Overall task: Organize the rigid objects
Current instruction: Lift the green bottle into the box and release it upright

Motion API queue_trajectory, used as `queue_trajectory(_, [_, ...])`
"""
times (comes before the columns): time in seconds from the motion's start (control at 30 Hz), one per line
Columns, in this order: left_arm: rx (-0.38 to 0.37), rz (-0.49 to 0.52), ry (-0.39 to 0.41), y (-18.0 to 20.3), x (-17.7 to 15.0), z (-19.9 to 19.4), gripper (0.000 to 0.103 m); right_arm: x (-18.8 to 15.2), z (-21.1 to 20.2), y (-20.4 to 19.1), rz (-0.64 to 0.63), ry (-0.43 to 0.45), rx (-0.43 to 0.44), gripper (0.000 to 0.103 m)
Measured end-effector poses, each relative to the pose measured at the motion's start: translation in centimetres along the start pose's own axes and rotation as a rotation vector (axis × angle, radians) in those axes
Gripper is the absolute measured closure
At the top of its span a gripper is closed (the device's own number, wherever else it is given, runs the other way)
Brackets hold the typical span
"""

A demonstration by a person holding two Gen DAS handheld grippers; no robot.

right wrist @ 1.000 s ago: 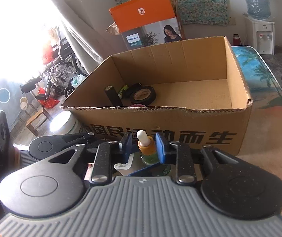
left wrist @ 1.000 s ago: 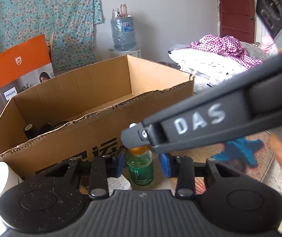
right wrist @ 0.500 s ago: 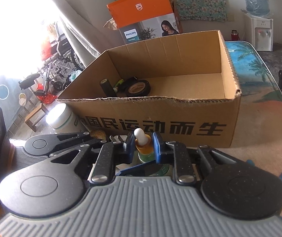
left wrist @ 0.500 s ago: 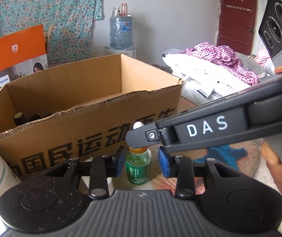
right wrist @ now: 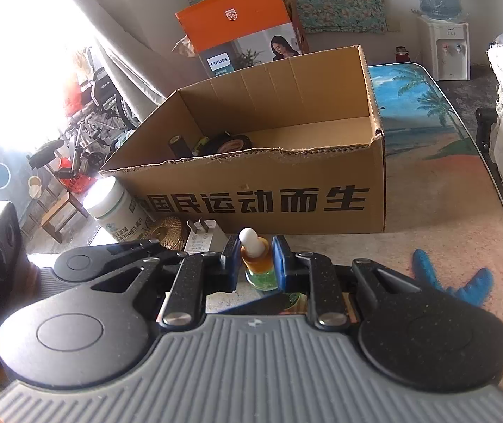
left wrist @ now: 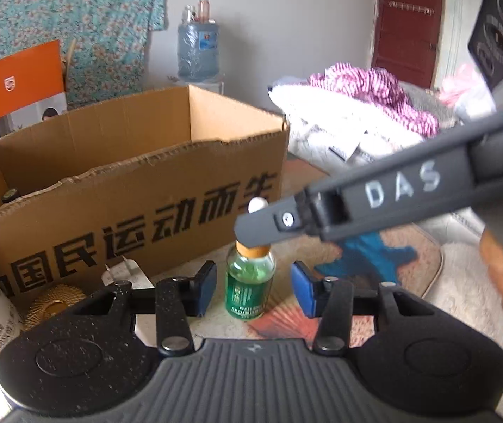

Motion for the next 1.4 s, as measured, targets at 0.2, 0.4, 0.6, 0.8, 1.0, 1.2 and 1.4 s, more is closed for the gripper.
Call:
queue_trajectory(0.2, [0.053,0.046,-0.013,0.5,-0.5,1.9,0.055,0.1,0.1,-0.1,-0.011,-0.005,0.015,0.085])
queue_trajectory(0.4, [0.065,0.068,-0.023,0.8,-1.0,2.7,0.062,0.5,0.3,-0.1,-0.015,-0.019,0.031,0.083])
queue_trajectory(0.6, [0.080,0.078,-0.019,0.6,-1.2,3.1,0.068,0.8,0.8,-0.1,-0.033,-0.024,0.021,0.081])
queue_trajectory(0.8, [0.079,0.073,-0.011,0.7,-1.1,3.1,0.069,0.6,1.0,0.0,-0.045,-0.024,0.011,0.082])
queue_trajectory(1.0, [0.071,0.073,0.010,1.0,-0.6,2.2,0.069,0.8,0.0,-0.3,-0.067,-0.007,-0.002,0.083])
queue_trajectory(1.2, [0.081,0.083,0.058,1.4,1.2,-0.5,0.069,2.2,-2.6,-1.4,-0.102,0.047,0.006,0.084])
queue_trajectory(1.4, [0.102,0.069,0.129,0.5,5.7,-4.2,0.069,6.7,-5.9,-3.6,-0.201,0.132,0.054,0.084])
Point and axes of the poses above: each gripper's, at about its wrist camera, not at the fingertips, and z roughly the way its jaws point, y to its right, x to its top, the point moved 4 cm from there along z, roughly the way its jaws point, and after that the axes turned 8 degrees about -z, right-handed, at the moved point
